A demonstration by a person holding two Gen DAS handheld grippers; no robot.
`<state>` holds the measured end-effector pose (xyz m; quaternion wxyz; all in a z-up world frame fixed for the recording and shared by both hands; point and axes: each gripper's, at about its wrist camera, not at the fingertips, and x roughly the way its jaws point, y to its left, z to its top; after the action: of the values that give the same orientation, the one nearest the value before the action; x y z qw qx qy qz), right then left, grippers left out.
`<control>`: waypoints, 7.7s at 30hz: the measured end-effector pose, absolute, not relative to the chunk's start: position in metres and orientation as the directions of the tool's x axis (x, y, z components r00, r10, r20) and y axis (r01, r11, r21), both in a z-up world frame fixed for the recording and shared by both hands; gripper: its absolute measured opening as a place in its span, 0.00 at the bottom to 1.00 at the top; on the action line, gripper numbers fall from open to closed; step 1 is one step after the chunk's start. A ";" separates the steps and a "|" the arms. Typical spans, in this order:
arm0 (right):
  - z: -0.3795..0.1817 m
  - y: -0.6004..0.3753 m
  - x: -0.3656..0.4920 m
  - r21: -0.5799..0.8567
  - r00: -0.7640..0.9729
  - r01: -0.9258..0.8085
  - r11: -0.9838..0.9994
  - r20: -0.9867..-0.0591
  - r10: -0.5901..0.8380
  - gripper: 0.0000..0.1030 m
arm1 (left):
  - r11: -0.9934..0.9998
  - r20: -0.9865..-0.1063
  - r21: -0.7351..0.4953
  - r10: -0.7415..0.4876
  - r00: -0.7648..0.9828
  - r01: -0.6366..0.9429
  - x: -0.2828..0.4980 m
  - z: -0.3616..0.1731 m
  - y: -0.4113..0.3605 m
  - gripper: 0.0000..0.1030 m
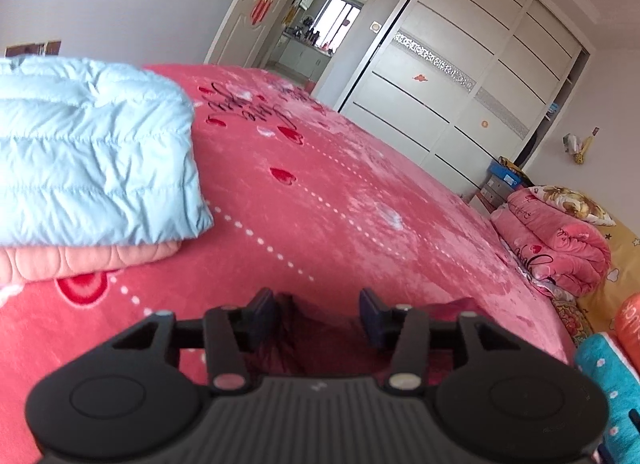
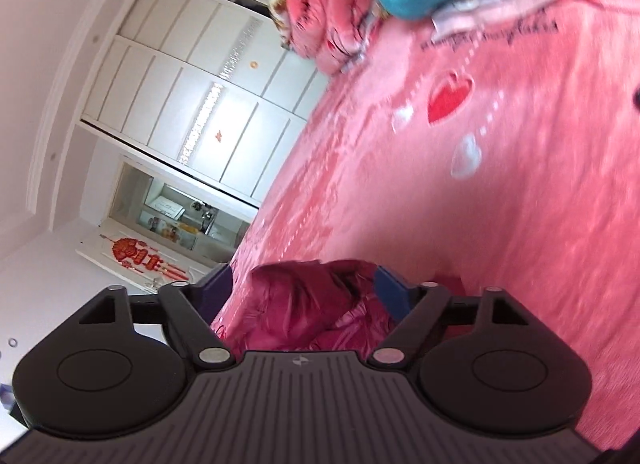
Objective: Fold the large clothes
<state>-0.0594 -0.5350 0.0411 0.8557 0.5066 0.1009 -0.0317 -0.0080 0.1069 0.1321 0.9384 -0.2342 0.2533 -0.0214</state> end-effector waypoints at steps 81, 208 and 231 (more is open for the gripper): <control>0.008 -0.433 0.058 0.097 0.782 0.274 0.957 -0.602 -0.163 1.00 | 0.992 -0.521 0.115 0.020 0.853 0.047 0.048 0.038 -0.066 0.68; 0.031 -0.415 -0.071 0.304 0.711 -0.061 0.951 -0.655 0.255 1.00 | 0.919 -0.585 -0.319 0.003 0.811 -0.233 -0.136 0.073 0.101 0.79; -0.017 -0.535 -0.102 0.739 0.810 0.340 0.581 -0.544 0.218 1.00 | 0.797 -0.550 -0.575 -0.212 0.808 -0.183 -0.088 0.045 0.084 0.81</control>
<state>-0.1020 -0.5348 -0.0166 0.8350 0.4561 0.3057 -0.0364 -0.0880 0.0838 0.0450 0.8959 -0.3183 0.3097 -0.0081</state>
